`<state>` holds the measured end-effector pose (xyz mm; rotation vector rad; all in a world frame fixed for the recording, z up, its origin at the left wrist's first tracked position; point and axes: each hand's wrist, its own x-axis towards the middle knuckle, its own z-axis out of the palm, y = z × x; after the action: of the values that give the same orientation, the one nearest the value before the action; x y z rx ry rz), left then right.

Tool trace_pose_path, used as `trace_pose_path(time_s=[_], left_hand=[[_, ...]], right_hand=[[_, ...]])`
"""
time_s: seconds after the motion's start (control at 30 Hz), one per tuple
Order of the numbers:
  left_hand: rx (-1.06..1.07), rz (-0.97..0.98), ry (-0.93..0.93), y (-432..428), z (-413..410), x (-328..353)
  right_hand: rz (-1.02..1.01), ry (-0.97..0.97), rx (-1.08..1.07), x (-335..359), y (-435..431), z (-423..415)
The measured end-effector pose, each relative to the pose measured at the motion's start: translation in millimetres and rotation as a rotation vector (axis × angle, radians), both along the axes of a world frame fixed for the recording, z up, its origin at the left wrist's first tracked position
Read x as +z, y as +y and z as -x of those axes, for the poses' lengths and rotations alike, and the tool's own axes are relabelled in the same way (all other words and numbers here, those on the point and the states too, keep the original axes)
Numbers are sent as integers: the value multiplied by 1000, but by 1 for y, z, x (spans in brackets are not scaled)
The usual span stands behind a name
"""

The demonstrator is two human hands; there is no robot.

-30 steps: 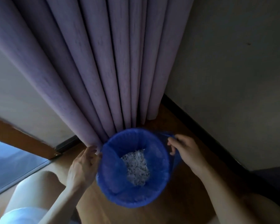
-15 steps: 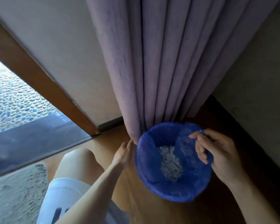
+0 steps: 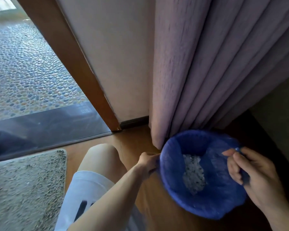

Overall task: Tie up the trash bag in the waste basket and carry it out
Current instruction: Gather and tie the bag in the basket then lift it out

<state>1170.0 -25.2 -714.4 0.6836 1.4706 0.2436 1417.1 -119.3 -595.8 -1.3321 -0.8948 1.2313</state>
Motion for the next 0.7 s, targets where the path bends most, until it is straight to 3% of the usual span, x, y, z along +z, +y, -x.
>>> trace_pose_path(time_s=[0.1, 0.2, 0.37, 0.6, 0.7], left_hand=[[77, -12, 27, -1, 1, 0], [82, 157, 65, -3, 2, 4], [335, 490, -215, -8, -7, 4], [543, 308, -316, -7, -1, -24], [467, 125, -236, -8, 6, -12]], right_hand=[[-11, 9, -5, 1, 1, -2], [-1, 32, 5, -2, 3, -4], [19, 32, 14, -8, 3, -3], [-15, 26, -2, -15, 1, -5], [-23, 57, -39, -18, 2, -12]])
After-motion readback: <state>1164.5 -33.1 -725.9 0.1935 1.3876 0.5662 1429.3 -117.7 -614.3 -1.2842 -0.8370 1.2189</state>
